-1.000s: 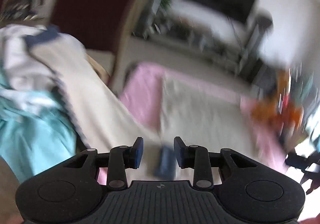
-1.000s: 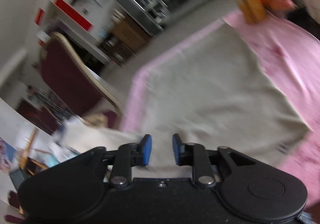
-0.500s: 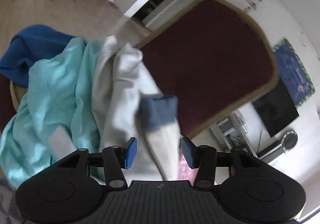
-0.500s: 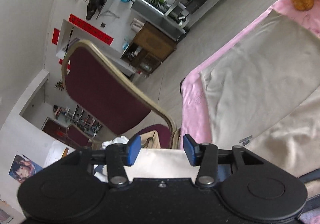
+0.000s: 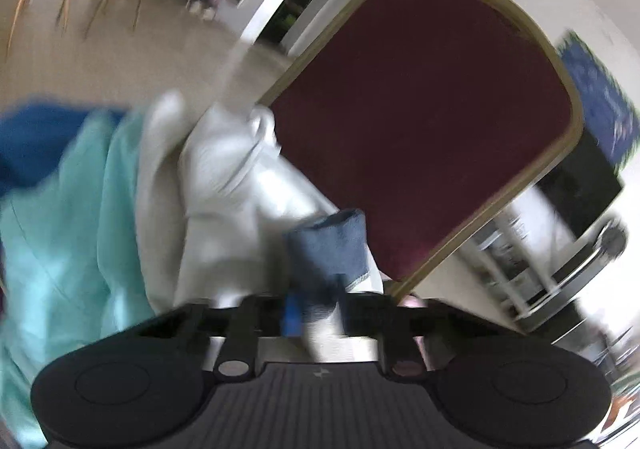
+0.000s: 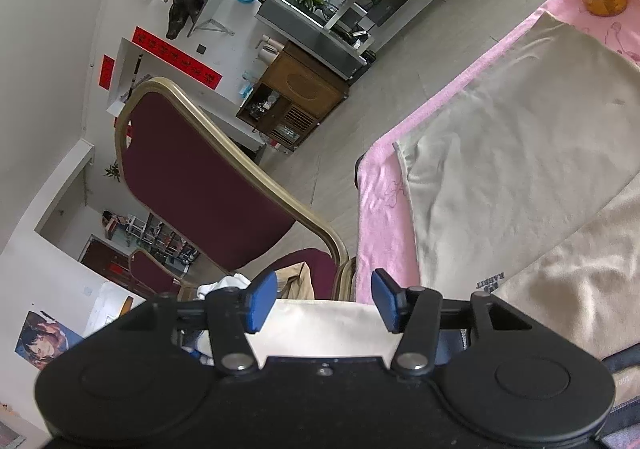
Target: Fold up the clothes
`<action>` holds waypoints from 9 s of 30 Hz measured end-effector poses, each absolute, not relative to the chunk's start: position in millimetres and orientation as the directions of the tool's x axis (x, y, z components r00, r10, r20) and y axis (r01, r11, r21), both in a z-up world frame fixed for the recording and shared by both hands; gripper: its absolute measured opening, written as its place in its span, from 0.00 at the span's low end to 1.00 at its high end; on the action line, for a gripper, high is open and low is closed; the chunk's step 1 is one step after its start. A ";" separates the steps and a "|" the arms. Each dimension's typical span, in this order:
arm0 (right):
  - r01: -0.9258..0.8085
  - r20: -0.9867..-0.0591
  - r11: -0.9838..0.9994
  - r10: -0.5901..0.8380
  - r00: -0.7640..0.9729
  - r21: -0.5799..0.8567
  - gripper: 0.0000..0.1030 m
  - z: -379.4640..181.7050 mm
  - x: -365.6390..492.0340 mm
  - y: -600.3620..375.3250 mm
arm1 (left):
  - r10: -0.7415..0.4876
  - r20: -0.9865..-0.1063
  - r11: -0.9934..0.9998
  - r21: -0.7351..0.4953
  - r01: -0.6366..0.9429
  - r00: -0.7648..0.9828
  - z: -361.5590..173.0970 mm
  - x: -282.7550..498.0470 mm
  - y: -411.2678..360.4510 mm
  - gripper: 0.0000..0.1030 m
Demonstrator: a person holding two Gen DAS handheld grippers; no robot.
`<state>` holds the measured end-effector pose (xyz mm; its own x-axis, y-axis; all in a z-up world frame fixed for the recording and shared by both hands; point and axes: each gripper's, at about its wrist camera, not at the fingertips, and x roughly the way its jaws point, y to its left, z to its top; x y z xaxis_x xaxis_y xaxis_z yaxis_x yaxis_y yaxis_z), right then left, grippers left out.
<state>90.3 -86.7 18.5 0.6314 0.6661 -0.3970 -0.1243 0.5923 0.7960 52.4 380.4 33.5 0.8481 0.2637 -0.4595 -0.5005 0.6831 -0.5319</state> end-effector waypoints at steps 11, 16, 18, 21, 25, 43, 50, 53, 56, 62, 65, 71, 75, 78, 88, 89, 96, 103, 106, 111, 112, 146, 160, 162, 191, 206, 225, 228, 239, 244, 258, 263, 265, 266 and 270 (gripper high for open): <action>-0.093 -0.379 0.625 0.578 0.722 0.775 0.51 16.9 59.5 -203.5 | 0.267 -0.298 0.925 -0.188 -0.331 0.917 98.7 33.5 241.2 0.03; 0.003 -0.431 0.629 0.528 0.732 0.777 0.51 -18.0 49.9 -275.8 | 0.179 -0.271 0.977 -0.065 -0.204 0.946 92.6 27.3 150.0 0.03; 0.049 -0.443 0.619 0.502 0.743 0.784 0.51 -37.1 48.7 -303.1 | 0.141 -0.280 0.986 -0.041 -0.159 0.950 83.5 24.3 121.8 0.03; 0.146 -0.462 0.576 0.453 0.762 0.805 0.51 -67.2 46.6 -339.7 | 0.090 -0.298 0.996 0.000 -0.095 0.950 67.3 25.1 77.8 0.03; 0.185 -0.414 0.457 0.474 0.777 0.870 0.51 -82.0 46.6 -367.2 | 0.010 -0.325 1.000 0.020 -0.004 0.946 46.7 39.6 14.2 0.03; 0.190 -0.533 0.621 0.428 0.730 0.760 0.53 -88.2 58.6 -360.6 | -0.030 -0.723 0.984 0.100 0.148 0.690 -50.3 55.0 2.9 0.36; 0.168 -0.759 0.845 0.346 0.552 0.507 0.29 -89.3 101.3 -308.5 | 0.268 -0.758 0.962 0.238 -0.131 0.595 -82.9 76.3 88.7 0.27; 0.136 -0.804 0.883 0.333 0.492 0.449 0.29 -94.8 127.4 -296.3 | 0.276 -0.829 0.960 0.209 -0.188 0.487 -106.2 90.2 106.1 0.27; 0.132 -0.821 0.893 0.326 0.468 0.430 0.30 -108.9 145.5 -290.5 | 0.276 -0.838 0.960 0.221 -0.170 0.470 -110.4 97.1 106.8 0.28; 0.094 -0.843 0.945 0.232 0.485 0.314 0.35 -122.4 150.5 -266.3 | 0.309 -0.822 0.951 0.257 -0.171 0.478 -111.0 99.7 101.8 0.34; 0.029 -0.844 0.978 0.163 0.511 0.207 0.36 -122.7 141.7 -247.7 | 0.316 -0.811 0.948 0.247 -0.202 0.492 -105.8 96.7 103.8 0.34; -0.039 -0.816 0.997 0.071 0.573 0.060 0.07 -119.7 124.5 -220.0 | 0.318 -0.781 0.943 0.203 -0.263 0.537 -91.2 83.8 114.8 0.36; -0.040 -0.776 0.997 0.082 0.626 0.073 0.06 -107.9 116.0 -220.6 | 0.327 -0.764 0.938 0.194 -0.286 0.556 -85.4 79.1 119.1 0.36; -0.054 -0.719 0.993 0.117 0.685 0.109 0.06 -92.9 106.6 -224.3 | 0.338 -0.755 0.934 0.198 -0.296 0.562 -83.4 78.1 119.8 0.36; -0.036 -0.608 0.991 0.108 0.787 0.128 0.06 -60.4 93.9 -237.2 | 0.308 -0.755 0.939 0.145 -0.311 0.579 -79.7 78.3 123.4 0.36; -0.024 -0.618 0.990 0.104 0.779 0.137 0.06 -62.4 95.7 -239.9 | 0.306 -0.755 0.941 0.148 -0.305 0.579 -80.1 78.5 122.0 0.36; 0.061 -0.681 0.992 0.028 0.732 0.107 0.06 -79.7 108.3 -247.8 | 0.304 -0.753 0.946 0.167 -0.277 0.584 -82.1 78.7 115.8 0.36; 0.078 -0.783 0.996 -0.017 0.622 0.040 0.10 -114.1 132.0 -246.6 | 0.302 -0.769 0.949 0.188 -0.253 0.563 -88.4 80.2 111.7 0.37; 0.109 -0.814 0.994 -0.041 0.580 0.027 0.30 -118.9 135.5 -250.0 | 0.305 -0.767 0.949 0.194 -0.249 0.564 -87.9 78.4 111.7 0.37; 0.117 -0.775 0.943 0.181 0.606 0.312 0.32 -91.8 113.3 -281.3 | 0.172 -0.753 0.977 0.050 -0.205 0.635 -75.1 70.5 116.7 0.25; 0.107 -0.753 0.918 0.243 0.611 0.383 0.31 -86.6 108.8 -288.7 | 0.125 -0.749 0.982 0.001 -0.188 0.651 -72.5 70.3 118.0 0.19; 0.096 -0.382 0.424 0.668 0.639 0.901 0.17 -57.2 107.7 -354.4 | -0.127 -0.612 0.955 -0.287 -0.069 0.781 -4.5 79.6 113.5 0.22; 0.125 -0.656 0.748 0.474 0.587 0.652 0.22 -103.5 141.3 -314.4 | -0.119 -0.750 0.935 -0.306 -0.182 0.651 -87.0 122.0 119.6 0.07; 0.110 -0.645 0.724 0.522 0.558 0.681 0.22 -113.4 148.3 -310.1 | -0.202 -0.726 0.893 -0.412 -0.181 0.657 -89.7 128.6 129.7 0.07; 0.304 -0.682 0.621 0.567 0.462 0.723 0.03 -157.3 134.6 -355.2 | -0.176 -0.797 0.779 -0.472 -0.413 0.578 -124.1 100.6 174.1 0.12; 0.303 -0.632 0.596 0.478 0.610 0.744 0.16 -130.2 74.9 -381.8 | -0.072 -0.724 0.926 -0.304 -0.224 0.686 -78.0 65.3 131.5 0.15; 0.419 -0.696 0.588 0.391 0.602 0.692 0.16 -122.1 57.9 -387.8 | 0.054 -0.816 0.879 -0.234 -0.415 0.575 -93.8 47.3 159.2 0.11; 0.369 -0.665 0.592 0.422 0.616 0.717 0.16 -119.5 60.4 -379.2 | -0.020 -0.774 0.907 -0.281 -0.314 0.633 -86.3 49.0 143.3 0.14; 0.288 -0.766 0.744 0.438 0.471 0.603 0.12 -130.9 84.5 -334.8 | 0.063 -0.852 0.975 -0.058 -0.213 0.520 -108.3 59.8 111.0 0.24; 0.350 -0.803 0.744 0.412 0.430 0.569 0.09 -127.9 68.2 -341.8 | 0.132 -0.868 0.980 0.042 -0.194 0.479 -107.1 48.0 100.9 0.25; 0.125 -0.702 0.729 0.577 0.417 0.673 0.14 -116.3 49.0 -294.7 | -0.229 -0.791 0.972 -0.213 0.096 0.567 -103.1 25.0 61.1 0.18; 0.121 -0.742 0.752 0.586 0.326 0.648 0.14 -133.2 52.8 -284.8 | -0.198 -0.834 0.977 -0.127 0.171 0.516 -115.8 21.2 38.6 0.20; 0.112 -0.747 0.758 0.587 0.313 0.643 0.14 -132.0 47.0 -284.3 | -0.173 -0.843 0.979 -0.092 0.180 0.509 -114.5 18.4 36.4 0.20; 0.108 -0.750 0.762 0.586 0.305 0.639 0.14 -130.9 44.4 -283.9 | -0.168 -0.847 0.979 -0.085 0.183 0.505 -112.1 15.9 35.5 0.20; 0.090 -0.767 0.789 0.554 0.323 0.607 0.15 -119.3 31.3 -283.5 | -0.160 -0.852 0.978 -0.070 0.195 0.499 -101.5 6.7 34.0 0.23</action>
